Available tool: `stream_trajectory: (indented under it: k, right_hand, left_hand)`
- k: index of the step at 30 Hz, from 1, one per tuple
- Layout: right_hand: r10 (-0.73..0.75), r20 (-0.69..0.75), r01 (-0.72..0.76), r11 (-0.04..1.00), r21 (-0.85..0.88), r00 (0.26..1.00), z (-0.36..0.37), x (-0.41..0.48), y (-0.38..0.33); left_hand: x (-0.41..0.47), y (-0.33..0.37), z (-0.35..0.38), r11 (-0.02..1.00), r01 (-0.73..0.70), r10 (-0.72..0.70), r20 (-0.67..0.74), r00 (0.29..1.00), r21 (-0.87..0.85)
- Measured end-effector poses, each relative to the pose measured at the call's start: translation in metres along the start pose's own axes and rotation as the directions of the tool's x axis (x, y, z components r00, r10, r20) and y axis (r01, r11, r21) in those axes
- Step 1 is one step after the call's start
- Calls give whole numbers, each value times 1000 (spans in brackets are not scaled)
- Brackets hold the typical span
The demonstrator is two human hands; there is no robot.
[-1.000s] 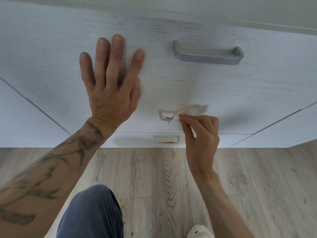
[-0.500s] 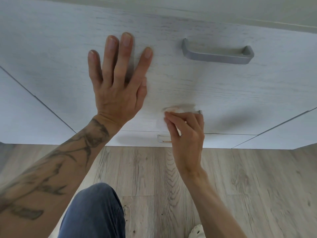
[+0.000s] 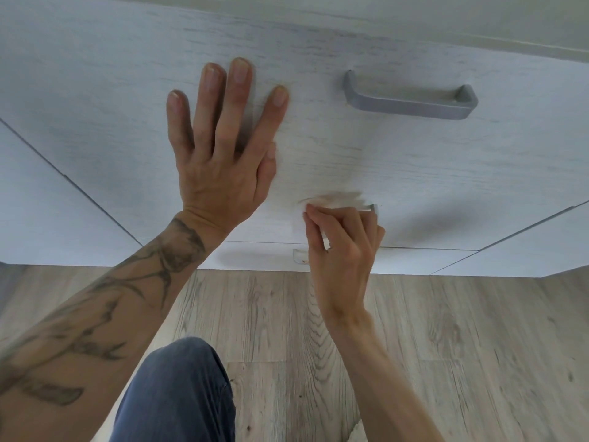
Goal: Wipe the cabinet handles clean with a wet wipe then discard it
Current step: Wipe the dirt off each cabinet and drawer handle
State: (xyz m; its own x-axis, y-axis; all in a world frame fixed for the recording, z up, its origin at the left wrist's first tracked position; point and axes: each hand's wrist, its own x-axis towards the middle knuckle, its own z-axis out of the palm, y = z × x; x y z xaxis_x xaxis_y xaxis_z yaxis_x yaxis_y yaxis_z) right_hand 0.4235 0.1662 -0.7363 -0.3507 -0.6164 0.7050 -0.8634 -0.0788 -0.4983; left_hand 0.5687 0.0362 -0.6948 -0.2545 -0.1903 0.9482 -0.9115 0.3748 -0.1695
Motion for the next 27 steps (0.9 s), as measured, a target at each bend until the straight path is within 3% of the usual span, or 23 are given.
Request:
stream_trajectory:
  k: [7, 17, 27]
  right_hand:
    - [45, -88, -56, 991, -122, 995, 11, 3, -10]
    - [83, -121, -99, 986, -134, 989, 16, 6, -18]
    - [-157, 15, 158, 986, -47, 987, -12, -1, 17]
  left_hand:
    - [-1, 0, 2, 1000, 3, -3, -10, 1000, 11]
    - [-2, -1, 2, 1000, 3, -2, -14, 1000, 12]
    - [-2, -1, 1, 1000, -1, 1, -6, 1000, 4]
